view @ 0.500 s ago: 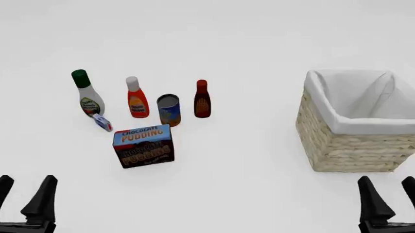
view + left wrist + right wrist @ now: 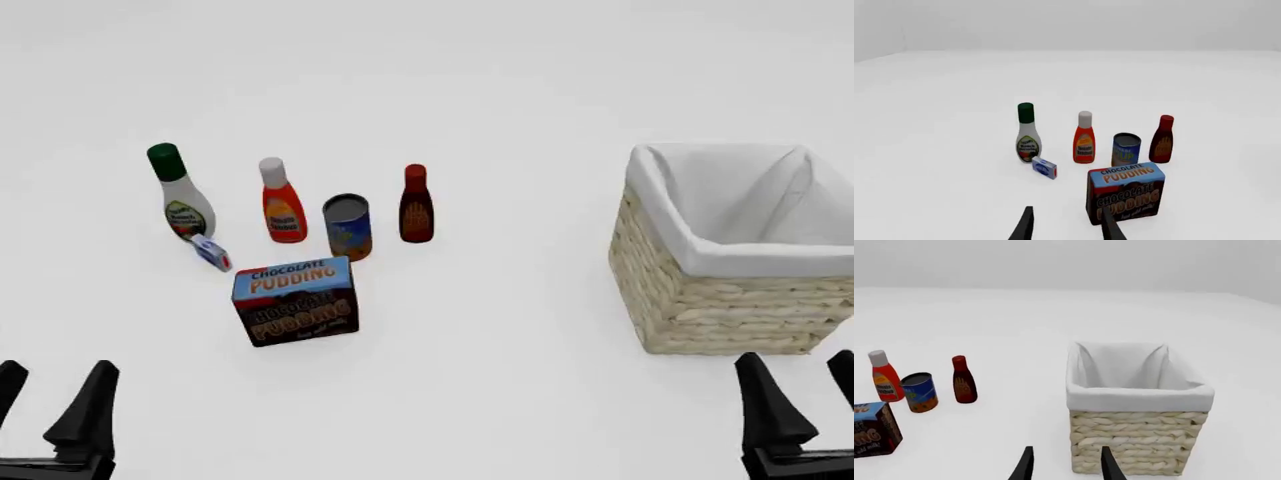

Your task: Pick the bbq sauce and place it in the basket.

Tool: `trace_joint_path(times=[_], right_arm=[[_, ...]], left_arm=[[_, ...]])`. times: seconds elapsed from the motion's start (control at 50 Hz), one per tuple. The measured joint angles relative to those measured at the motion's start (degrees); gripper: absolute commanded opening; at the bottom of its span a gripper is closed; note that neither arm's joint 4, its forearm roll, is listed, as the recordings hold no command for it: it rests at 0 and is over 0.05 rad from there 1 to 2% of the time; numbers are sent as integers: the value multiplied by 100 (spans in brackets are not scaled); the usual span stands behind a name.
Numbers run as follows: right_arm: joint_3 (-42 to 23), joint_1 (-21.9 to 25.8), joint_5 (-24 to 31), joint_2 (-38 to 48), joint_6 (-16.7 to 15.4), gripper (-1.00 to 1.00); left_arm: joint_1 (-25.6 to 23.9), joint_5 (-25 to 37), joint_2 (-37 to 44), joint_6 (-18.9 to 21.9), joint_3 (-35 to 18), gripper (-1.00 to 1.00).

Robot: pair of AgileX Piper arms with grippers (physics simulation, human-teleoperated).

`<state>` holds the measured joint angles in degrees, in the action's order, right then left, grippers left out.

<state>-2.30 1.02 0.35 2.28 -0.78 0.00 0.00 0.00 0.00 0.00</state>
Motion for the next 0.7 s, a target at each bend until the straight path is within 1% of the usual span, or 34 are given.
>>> trace_joint_path(times=[0.18,0.42,0.7], right_arm=[[-549,104,373,137,-98,100],[-1433,290,706,700,-198,100],[-2643,442,927,1785,-442,100]], left_arm=[[0,0,0,0,0,100],[0,0,0,0,0,100],[0,0,0,0,0,100]])
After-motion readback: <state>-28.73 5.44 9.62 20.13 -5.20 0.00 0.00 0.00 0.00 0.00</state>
